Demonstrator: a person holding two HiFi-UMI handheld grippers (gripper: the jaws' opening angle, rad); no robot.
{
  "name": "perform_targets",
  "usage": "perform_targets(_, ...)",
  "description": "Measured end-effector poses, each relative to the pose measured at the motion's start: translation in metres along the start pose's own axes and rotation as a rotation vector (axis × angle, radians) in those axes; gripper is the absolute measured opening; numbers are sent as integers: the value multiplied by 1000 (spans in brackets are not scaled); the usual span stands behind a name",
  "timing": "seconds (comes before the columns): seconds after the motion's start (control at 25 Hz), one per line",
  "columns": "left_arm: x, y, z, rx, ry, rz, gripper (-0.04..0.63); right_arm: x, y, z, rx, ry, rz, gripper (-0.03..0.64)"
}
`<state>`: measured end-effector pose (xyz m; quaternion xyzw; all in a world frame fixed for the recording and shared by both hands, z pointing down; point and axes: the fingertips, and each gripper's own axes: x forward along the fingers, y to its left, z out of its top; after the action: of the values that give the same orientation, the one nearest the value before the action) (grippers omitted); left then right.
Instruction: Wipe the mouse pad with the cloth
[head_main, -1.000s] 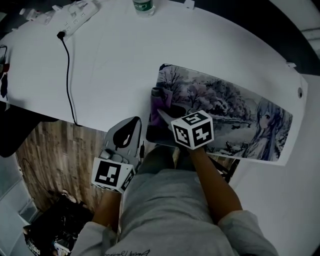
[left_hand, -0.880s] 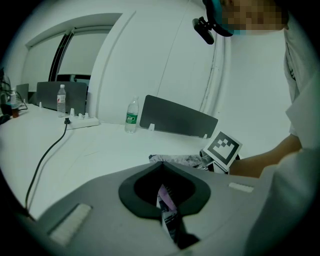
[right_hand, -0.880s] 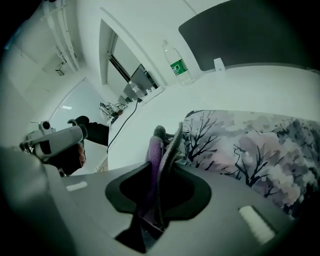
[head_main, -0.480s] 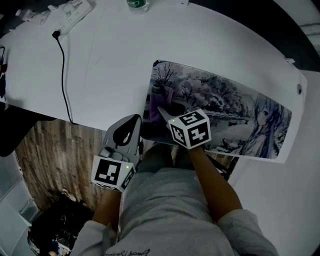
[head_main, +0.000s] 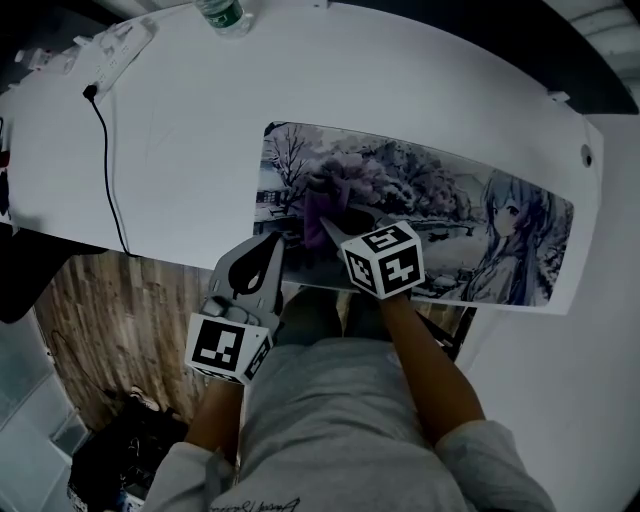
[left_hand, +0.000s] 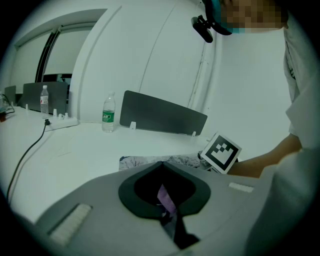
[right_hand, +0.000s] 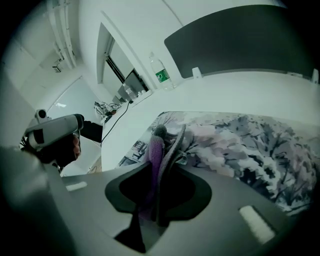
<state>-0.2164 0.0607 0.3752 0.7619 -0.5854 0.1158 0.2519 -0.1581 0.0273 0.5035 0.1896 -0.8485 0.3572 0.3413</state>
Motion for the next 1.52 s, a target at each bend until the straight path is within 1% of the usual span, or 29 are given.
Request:
perform_targets(0.48,45,-84,2,44,33,-88,20,-72,-74,-33,65,-34,-51,101)
perform_targets(0.68,65,-122,5,67,45,-122,20,-104,-109,-48,103,-54,-55,101)
perform_targets(0.84,82,-152,5,80,54,-150,20,-129,-134,-56,111,-59,-68,101)
perform_targets(1.2,116,-208,3,95,61,-162,20,-178,-186,-79,114,-68,-71,101)
perform_targets(1.52,140,-248,0,108,61,-179,20,-213,-224,-96,102,-66,-86,101)
